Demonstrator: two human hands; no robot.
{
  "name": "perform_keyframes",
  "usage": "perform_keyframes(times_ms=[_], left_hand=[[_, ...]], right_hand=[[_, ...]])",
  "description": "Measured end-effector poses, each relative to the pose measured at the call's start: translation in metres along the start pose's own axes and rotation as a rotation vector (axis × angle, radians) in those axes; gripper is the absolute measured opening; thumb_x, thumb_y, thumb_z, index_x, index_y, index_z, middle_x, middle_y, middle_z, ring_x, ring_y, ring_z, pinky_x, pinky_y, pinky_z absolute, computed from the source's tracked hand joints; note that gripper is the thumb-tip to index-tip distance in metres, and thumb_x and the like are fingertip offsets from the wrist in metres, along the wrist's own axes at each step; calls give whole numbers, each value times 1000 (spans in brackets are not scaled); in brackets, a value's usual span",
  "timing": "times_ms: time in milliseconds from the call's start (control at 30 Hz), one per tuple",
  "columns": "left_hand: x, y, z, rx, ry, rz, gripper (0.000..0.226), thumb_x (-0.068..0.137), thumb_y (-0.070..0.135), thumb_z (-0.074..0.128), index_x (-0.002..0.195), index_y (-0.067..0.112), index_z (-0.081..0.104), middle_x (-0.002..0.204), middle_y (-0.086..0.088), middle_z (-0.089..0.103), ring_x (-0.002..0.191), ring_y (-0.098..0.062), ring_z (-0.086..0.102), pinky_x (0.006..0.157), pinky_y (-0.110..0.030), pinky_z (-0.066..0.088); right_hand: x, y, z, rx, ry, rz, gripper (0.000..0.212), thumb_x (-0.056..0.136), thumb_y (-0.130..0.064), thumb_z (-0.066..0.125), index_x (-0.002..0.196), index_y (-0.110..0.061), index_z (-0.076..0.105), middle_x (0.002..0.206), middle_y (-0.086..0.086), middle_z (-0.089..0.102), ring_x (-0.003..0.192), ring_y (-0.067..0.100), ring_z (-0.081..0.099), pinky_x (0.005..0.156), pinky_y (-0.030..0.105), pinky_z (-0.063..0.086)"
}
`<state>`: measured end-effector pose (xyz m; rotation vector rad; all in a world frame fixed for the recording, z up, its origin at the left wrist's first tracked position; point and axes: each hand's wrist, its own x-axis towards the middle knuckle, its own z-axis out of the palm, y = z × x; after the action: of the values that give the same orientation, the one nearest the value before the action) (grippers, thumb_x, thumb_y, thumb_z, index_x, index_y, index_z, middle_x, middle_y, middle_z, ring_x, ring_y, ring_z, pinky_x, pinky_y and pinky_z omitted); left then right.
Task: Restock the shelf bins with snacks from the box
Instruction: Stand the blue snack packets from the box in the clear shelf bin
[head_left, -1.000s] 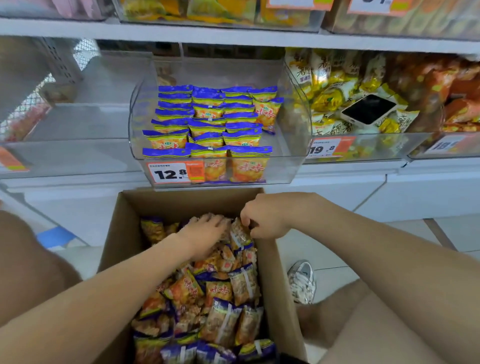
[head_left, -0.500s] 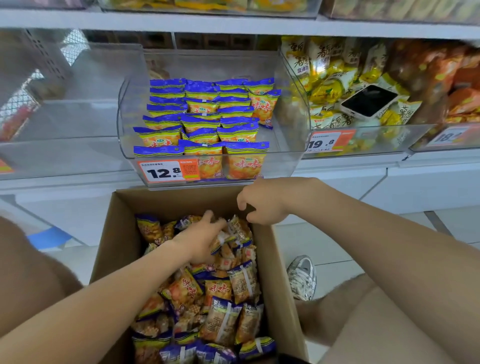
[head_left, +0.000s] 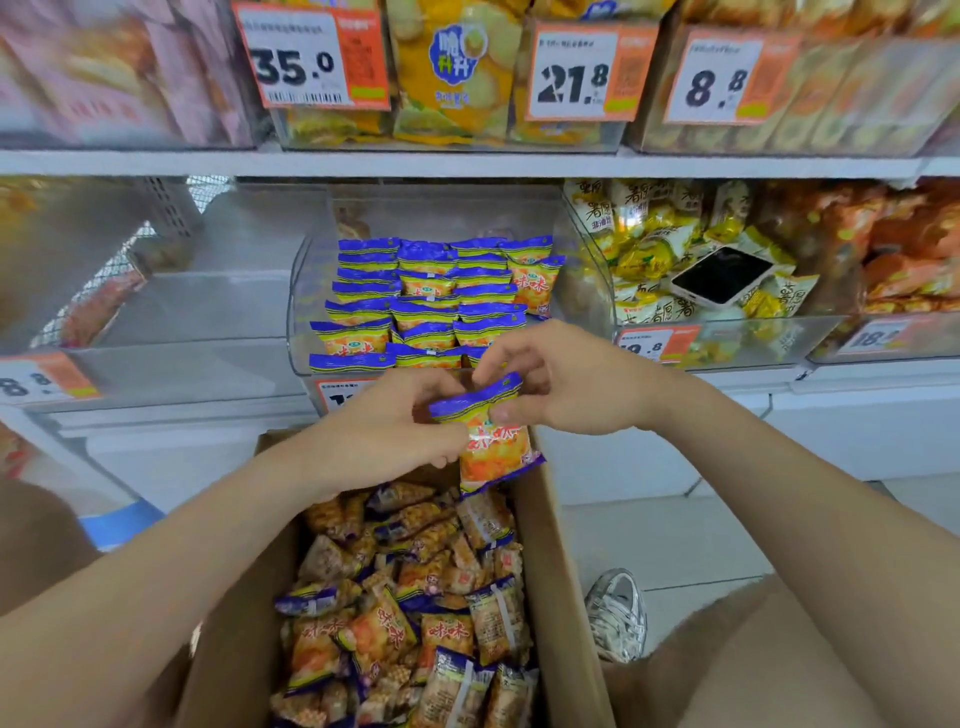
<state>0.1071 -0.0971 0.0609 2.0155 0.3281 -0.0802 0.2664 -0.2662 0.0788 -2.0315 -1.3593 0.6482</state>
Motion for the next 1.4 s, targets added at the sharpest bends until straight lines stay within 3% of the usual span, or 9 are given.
perform_keyframes(times_ms=[167, 267, 333, 433, 600, 833, 1100, 1300, 1400], left_hand=[[7, 13, -5, 22, 192, 121, 29, 90, 21, 81, 114, 30, 68, 89, 16, 76, 80, -7, 74, 78, -32, 62], [15, 15, -10, 39, 225, 167, 31, 92, 26, 79, 122, 29, 68, 94, 10, 78, 85, -9, 74, 80, -35, 63], [22, 18, -13, 14, 253, 211, 33, 90, 31, 81, 120, 30, 67, 94, 11, 77, 85, -8, 74, 75, -28, 62], [34, 19, -15, 51, 360, 276, 36, 92, 39, 76, 125, 34, 63, 107, 18, 73, 92, -4, 72, 77, -25, 60], [56, 2, -16, 540, 480, 315, 37, 104, 39, 56, 139, 28, 55, 139, 10, 60, 126, -11, 57, 103, -36, 48], [73, -28, -21, 921, 250, 170, 72, 100, 68, 10, 164, 37, 18, 176, 5, 3, 161, -27, 8, 128, -57, 11], [75, -36, -18, 1005, 221, 145, 74, 100, 68, 0, 165, 36, 18, 174, 6, 18, 161, -24, 11, 130, -54, 3], [74, -38, -19, 981, 240, 181, 76, 100, 68, 3, 163, 34, 26, 170, 3, 27, 159, -23, 19, 129, -53, 7], [71, -37, -21, 872, 299, 237, 69, 102, 68, 18, 157, 30, 36, 161, 3, 41, 151, -22, 34, 127, -50, 19]], right_hand=[[7, -1, -7, -24, 153, 15, 24, 92, -27, 81, 114, -27, 71, 100, 1, 78, 64, 22, 66, 67, 51, 58], [6, -10, -15, -75, 163, 24, 28, 96, -32, 77, 122, -23, 72, 74, -39, 65, 63, -11, 61, 61, 11, 46], [5, -11, -21, -114, 164, 46, 37, 92, -37, 80, 126, -22, 72, 57, -44, 52, 60, -20, 55, 56, 5, 40], [15, -4, -36, -156, 287, 60, 50, 83, -44, 87, 125, -22, 75, 81, -31, 67, 70, -13, 60, 68, 9, 42], [39, 21, -64, -298, 853, 131, 36, 84, -42, 86, 110, -21, 73, 104, -4, 70, 94, 12, 64, 80, 22, 47], [91, 45, -68, -782, 497, 278, 45, 92, -24, 78, 132, -14, 60, 123, 15, 67, 115, 37, 64, 91, 44, 55], [128, 63, -57, -1309, 221, 406, 24, 97, -30, 69, 120, -24, 65, 122, 8, 69, 130, 32, 52, 111, 46, 34], [128, 61, -55, -1087, 256, 422, 41, 95, -11, 74, 132, -11, 57, 128, 16, 63, 116, 39, 65, 81, 41, 51], [114, 51, -59, -923, 282, 394, 42, 92, 3, 65, 131, -9, 60, 125, 20, 60, 114, 41, 63, 83, 41, 54]])
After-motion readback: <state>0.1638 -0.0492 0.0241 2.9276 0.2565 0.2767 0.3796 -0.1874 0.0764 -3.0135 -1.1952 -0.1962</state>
